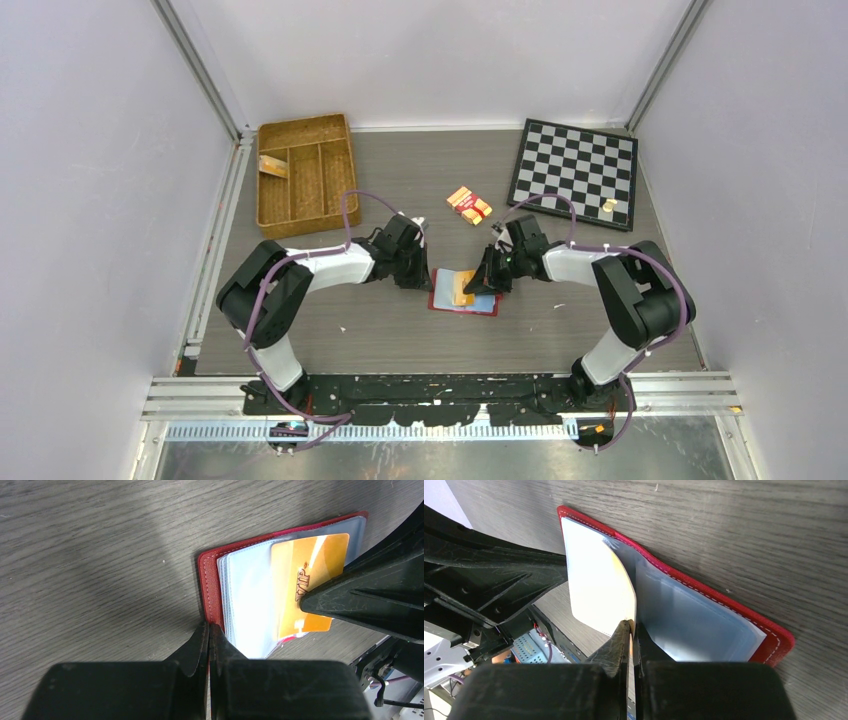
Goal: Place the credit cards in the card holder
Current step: Insert the credit card into the card holder.
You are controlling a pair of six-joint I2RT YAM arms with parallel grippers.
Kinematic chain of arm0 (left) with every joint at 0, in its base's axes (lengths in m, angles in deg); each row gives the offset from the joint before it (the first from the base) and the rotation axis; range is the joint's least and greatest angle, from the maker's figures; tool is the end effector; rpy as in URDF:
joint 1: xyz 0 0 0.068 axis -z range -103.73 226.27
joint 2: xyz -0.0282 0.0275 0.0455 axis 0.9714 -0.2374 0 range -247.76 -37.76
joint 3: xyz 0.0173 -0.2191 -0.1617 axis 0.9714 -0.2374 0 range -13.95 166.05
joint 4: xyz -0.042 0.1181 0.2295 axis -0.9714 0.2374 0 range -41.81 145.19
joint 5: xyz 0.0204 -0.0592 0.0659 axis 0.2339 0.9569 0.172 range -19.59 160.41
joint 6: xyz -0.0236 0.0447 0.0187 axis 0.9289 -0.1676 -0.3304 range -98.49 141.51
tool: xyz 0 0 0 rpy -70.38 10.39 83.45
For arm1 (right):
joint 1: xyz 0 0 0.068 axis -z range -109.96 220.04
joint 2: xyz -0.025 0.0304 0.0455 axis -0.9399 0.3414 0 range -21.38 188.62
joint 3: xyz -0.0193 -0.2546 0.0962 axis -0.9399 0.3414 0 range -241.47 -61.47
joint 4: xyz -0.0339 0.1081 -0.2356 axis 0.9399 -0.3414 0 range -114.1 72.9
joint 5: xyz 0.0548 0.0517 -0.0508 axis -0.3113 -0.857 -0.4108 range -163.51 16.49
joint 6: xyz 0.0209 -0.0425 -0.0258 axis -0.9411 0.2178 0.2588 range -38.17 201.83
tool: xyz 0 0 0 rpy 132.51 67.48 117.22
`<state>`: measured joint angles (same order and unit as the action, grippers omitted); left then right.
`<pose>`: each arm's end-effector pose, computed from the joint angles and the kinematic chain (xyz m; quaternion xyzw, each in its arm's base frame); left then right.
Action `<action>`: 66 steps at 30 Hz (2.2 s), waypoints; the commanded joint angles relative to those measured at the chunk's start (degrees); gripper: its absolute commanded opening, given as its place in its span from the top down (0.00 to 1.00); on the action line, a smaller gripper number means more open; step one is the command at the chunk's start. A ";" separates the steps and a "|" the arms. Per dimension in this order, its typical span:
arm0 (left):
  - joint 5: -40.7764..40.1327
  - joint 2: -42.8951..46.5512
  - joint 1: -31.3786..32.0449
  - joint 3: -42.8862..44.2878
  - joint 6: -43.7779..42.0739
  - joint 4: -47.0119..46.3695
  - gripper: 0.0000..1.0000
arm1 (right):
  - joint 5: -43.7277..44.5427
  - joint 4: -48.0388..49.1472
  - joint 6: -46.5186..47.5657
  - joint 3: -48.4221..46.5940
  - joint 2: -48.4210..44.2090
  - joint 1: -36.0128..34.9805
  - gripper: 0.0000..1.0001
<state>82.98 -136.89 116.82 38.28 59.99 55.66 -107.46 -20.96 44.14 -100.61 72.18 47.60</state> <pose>0.2507 -0.2246 0.1479 0.0507 0.9456 -0.2739 0.1683 0.2532 0.1260 0.1246 0.0430 0.9225 0.3740 0.0856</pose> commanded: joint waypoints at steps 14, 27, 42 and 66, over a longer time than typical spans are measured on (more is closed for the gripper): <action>0.25 -1.16 1.90 -0.99 -0.49 1.68 1.00 | 9.16 0.33 -1.70 -0.65 3.52 -2.68 0.75; -0.63 -0.45 1.90 -1.85 -0.59 1.17 1.00 | 17.50 -14.00 1.22 -5.99 -1.99 -3.45 0.49; 0.74 -0.42 1.90 -1.87 -0.43 -0.35 1.00 | 25.42 -23.78 4.14 -11.49 -6.71 -6.18 0.39; 3.14 -3.17 3.90 4.04 0.94 -2.68 0.72 | 27.02 -24.91 4.39 -11.69 -5.83 -6.36 0.35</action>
<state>85.17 -138.71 120.28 40.59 60.38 54.24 -81.46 -47.54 49.56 -112.52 65.86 41.48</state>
